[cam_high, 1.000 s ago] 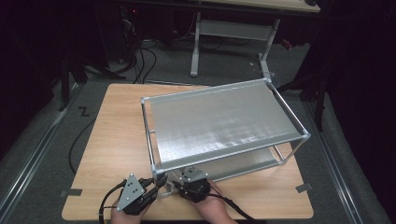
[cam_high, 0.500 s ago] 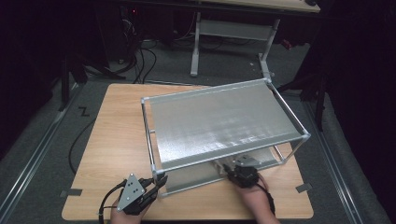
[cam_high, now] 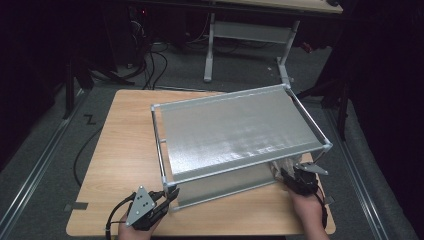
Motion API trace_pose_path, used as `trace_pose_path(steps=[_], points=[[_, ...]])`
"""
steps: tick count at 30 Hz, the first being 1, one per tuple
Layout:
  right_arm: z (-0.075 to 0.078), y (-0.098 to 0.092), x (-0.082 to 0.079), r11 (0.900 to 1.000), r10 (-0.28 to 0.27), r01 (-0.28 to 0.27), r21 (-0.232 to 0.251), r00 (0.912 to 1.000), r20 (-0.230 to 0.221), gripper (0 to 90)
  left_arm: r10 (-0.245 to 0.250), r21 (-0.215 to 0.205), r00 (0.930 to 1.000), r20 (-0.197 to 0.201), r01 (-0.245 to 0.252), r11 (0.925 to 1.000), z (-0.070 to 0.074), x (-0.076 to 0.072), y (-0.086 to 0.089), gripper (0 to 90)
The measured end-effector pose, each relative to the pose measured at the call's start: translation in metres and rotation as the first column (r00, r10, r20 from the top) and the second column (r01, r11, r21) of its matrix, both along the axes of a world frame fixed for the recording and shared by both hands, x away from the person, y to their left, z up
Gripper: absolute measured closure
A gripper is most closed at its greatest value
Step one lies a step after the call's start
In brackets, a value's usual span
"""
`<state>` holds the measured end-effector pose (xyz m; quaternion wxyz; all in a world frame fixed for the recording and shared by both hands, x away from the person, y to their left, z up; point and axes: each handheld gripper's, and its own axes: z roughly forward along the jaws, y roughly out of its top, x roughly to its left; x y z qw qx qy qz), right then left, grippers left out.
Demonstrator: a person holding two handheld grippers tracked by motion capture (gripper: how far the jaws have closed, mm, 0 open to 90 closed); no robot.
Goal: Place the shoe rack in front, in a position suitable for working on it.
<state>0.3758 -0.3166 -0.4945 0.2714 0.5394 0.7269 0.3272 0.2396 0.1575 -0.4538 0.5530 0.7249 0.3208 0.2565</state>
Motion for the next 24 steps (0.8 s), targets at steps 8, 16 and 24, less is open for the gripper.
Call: trace_pose_path(steps=[8,16,24], points=[[-0.001,-0.004,0.002,0.998,0.061,-0.061,0.020,0.9981,0.009,69.6,-0.003,-0.012,1.0000,-0.005,0.003,0.9999,0.000,0.000,0.000,80.3],[0.027,0.011,-0.042,0.993,0.096,-0.104,0.052,0.9871,0.128,69.3,-0.016,-0.012,0.9999,-0.001,0.016,0.9998,-0.001,0.000,-0.002,80.2],[0.005,0.005,-0.062,0.994,0.112,-0.112,-0.008,0.9936,0.013,68.6,-0.022,-0.007,0.9997,0.000,0.022,0.9997,0.000,0.000,-0.002,80.2]])
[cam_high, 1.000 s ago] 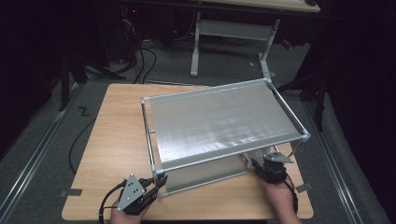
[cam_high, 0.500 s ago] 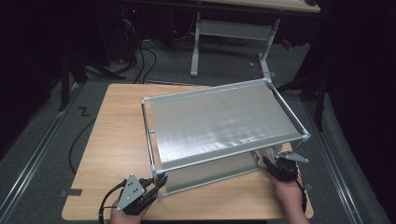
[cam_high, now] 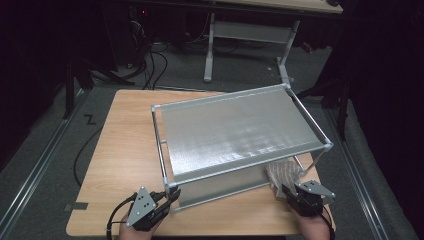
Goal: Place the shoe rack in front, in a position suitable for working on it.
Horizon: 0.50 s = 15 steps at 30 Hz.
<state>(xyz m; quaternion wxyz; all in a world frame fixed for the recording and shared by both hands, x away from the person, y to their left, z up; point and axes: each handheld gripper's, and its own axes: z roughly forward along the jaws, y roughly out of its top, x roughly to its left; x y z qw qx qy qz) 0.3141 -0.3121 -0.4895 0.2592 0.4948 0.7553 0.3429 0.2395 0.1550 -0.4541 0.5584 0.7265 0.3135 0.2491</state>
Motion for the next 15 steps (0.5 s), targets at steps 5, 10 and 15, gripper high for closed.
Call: trace_pose_path(steps=[5,10,15], points=[[-0.003,0.002,0.012,1.000,-0.020,0.020,0.003,0.9997,-0.011,68.3,-0.006,-0.006,1.0000,0.003,0.006,1.0000,-0.001,0.001,-0.002,80.2],[-0.004,0.006,0.032,1.000,-0.025,0.024,-0.008,0.9996,-0.011,68.1,-0.014,-0.009,0.9999,0.005,0.014,0.9999,-0.001,0.005,-0.005,80.2],[-0.004,0.012,0.056,0.999,-0.030,0.030,-0.017,0.9995,-0.005,68.1,-0.023,-0.015,0.9997,0.007,0.023,0.9996,-0.002,0.011,-0.008,80.1]])
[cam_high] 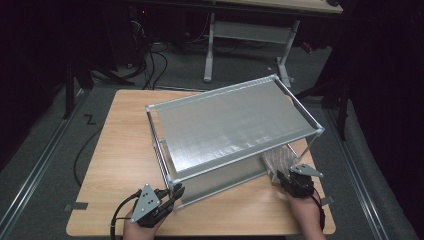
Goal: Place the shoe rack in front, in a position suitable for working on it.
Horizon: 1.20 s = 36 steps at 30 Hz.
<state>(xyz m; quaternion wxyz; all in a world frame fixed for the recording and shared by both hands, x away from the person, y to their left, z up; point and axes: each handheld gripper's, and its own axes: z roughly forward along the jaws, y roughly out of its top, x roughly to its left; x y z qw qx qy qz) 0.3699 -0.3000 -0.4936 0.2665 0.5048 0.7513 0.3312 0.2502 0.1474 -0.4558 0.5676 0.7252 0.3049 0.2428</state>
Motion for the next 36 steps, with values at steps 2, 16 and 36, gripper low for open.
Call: trace_pose_path(steps=[2,16,36], points=[[0.002,0.002,0.001,1.000,-0.002,0.002,-0.002,0.9997,0.024,68.3,0.002,0.001,1.0000,0.006,-0.002,1.0000,0.000,0.001,-0.001,80.0],[0.033,0.022,-0.062,0.994,0.090,-0.099,0.040,0.9782,0.187,67.8,0.007,0.034,0.9997,0.025,-0.008,0.9994,-0.009,-0.001,0.004,60.2],[0.086,0.017,-0.116,0.986,0.079,-0.130,0.105,0.9166,0.392,68.0,-0.004,-0.022,0.9999,0.016,0.004,0.9998,-0.011,0.010,0.002,57.3]])
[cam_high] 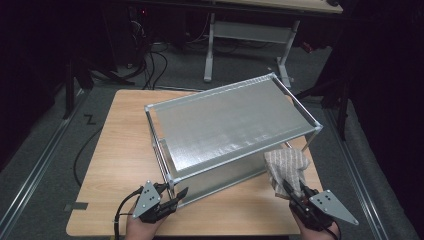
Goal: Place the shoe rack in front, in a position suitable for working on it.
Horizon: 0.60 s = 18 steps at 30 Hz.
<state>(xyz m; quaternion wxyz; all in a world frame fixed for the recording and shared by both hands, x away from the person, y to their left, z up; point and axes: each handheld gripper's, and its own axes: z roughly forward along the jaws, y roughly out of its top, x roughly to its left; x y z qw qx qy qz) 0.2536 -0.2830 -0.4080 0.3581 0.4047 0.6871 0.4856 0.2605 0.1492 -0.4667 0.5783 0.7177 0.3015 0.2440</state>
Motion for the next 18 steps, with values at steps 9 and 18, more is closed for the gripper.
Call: trace_pose_path(steps=[9,18], points=[[0.034,0.005,0.003,0.998,0.031,-0.036,0.046,0.9945,0.100,67.9,0.015,-0.007,0.9999,-0.005,-0.015,0.9999,-0.002,-0.007,0.001,57.4],[0.069,0.043,0.053,0.996,0.084,-0.088,0.032,0.9887,0.124,67.8,0.028,-0.005,0.9996,0.006,-0.028,0.9996,-0.001,-0.014,0.006,57.5]])
